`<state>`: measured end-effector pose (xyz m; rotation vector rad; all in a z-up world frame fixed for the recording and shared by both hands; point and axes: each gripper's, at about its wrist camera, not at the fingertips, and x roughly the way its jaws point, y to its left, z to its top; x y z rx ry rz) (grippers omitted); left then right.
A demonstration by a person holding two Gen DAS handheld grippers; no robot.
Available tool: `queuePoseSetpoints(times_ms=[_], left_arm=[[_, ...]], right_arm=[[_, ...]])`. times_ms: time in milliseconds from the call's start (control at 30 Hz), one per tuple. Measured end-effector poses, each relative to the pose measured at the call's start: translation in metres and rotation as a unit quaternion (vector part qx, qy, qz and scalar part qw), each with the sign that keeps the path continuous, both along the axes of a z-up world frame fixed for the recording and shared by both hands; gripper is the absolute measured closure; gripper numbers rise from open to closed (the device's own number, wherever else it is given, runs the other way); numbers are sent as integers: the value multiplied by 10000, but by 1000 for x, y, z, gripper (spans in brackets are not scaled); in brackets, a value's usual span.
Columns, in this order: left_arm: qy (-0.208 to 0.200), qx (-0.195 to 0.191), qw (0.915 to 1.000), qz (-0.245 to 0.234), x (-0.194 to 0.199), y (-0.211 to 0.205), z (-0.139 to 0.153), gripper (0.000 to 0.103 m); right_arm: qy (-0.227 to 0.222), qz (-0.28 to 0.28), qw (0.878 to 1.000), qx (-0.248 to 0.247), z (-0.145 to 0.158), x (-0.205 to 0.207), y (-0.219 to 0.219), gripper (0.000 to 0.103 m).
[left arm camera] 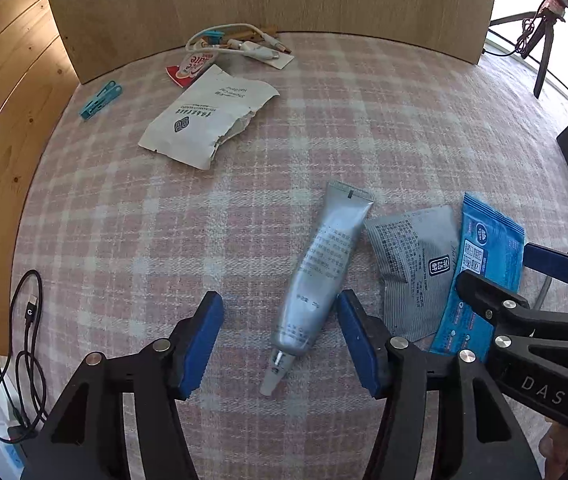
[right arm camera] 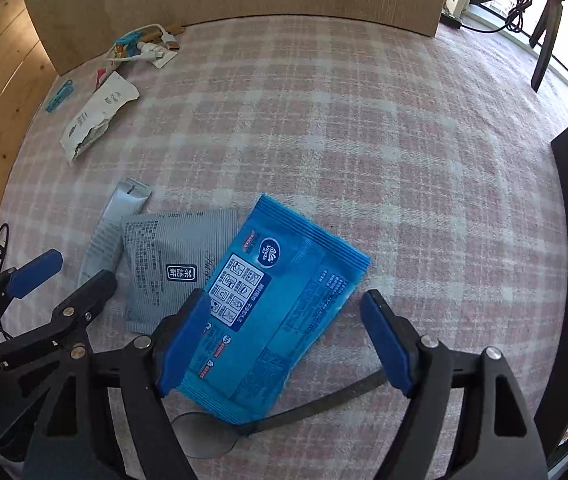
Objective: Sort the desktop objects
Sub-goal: 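Grasp the blue wet-wipe pack with the right gripper while the left gripper grasps the silver tube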
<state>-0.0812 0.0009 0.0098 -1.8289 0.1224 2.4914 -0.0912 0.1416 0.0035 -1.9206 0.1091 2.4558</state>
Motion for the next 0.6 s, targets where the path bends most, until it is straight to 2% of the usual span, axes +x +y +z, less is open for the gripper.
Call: queuePoseSetpoints(times_ms=[133, 233, 333, 400, 467, 600], left_arm=[[61, -64, 10000, 26, 4, -6, 1, 48], [82, -38, 10000, 26, 4, -8, 3, 57], [104, 3, 9999, 45, 3, -10, 4, 67], [121, 1, 9999, 30, 0, -7, 5, 77], [135, -7, 9999, -16, -11, -10, 8, 82], [131, 144, 9998, 62, -14, -8, 7, 82]], right_arm=[[54, 251, 9996, 85, 0, 0, 3, 26], [52, 388, 9992, 102, 1, 0, 11, 26], [90, 394, 9991, 112, 4, -2, 19, 38], [143, 362, 9992, 102, 8, -3, 23, 59], [187, 412, 9989, 105, 10, -3, 21, 70], [227, 376, 9990, -88, 13, -4, 24, 88]])
